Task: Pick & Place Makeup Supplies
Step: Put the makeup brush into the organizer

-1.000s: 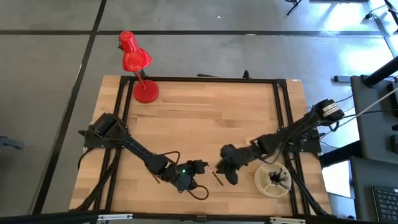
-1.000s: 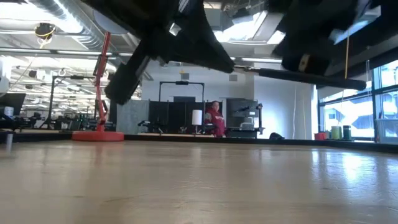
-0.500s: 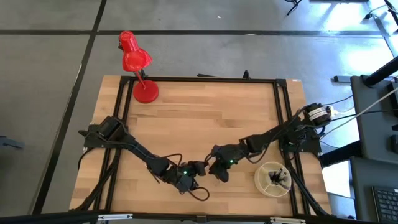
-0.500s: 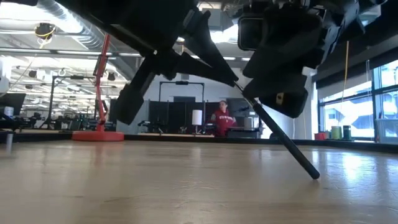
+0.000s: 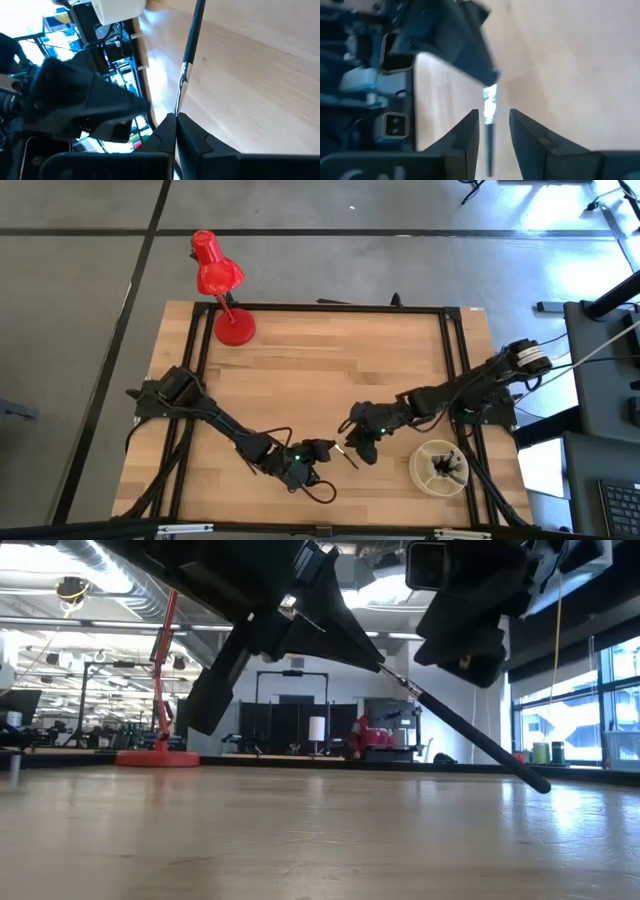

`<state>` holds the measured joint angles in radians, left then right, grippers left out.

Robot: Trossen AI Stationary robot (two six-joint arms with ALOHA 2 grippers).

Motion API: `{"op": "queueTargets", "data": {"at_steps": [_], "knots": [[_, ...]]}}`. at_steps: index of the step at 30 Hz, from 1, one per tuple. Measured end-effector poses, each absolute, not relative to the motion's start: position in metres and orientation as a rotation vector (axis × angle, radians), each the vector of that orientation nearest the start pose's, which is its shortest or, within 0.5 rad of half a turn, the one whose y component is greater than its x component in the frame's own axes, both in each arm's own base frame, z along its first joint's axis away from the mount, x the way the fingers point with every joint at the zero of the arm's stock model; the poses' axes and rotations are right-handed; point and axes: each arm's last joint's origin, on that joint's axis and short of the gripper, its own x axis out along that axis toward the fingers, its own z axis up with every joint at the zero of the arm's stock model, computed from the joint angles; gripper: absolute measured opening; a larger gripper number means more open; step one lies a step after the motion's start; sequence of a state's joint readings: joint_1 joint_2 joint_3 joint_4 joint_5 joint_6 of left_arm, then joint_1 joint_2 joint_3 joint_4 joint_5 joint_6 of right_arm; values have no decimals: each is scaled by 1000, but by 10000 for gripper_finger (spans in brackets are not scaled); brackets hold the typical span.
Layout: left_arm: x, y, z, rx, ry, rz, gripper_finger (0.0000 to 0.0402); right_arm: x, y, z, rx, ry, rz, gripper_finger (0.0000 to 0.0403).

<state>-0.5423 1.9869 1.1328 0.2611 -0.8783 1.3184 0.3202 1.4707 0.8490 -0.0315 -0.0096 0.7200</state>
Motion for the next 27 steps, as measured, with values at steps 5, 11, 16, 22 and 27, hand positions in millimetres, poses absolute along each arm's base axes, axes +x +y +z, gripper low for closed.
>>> {"op": "queueTargets", "data": {"at_steps": [5, 11, 16, 22, 27], "knots": [[359, -191, 154, 1662, 601, -11, 3, 288, 94, 214, 572, 732, 59, 108], [362, -192, 159, 1672, 555, 13, 3, 292, 98, 217, 576, 706, 162, 108], [364, -193, 163, 1682, 521, 26, 3, 293, 98, 218, 577, 686, 176, 108], [366, -193, 167, 1677, 498, 48, 3, 297, 100, 209, 586, 715, 190, 108], [367, -189, 167, 1680, 507, 55, 3, 301, 103, 209, 570, 687, 262, 108]]}}
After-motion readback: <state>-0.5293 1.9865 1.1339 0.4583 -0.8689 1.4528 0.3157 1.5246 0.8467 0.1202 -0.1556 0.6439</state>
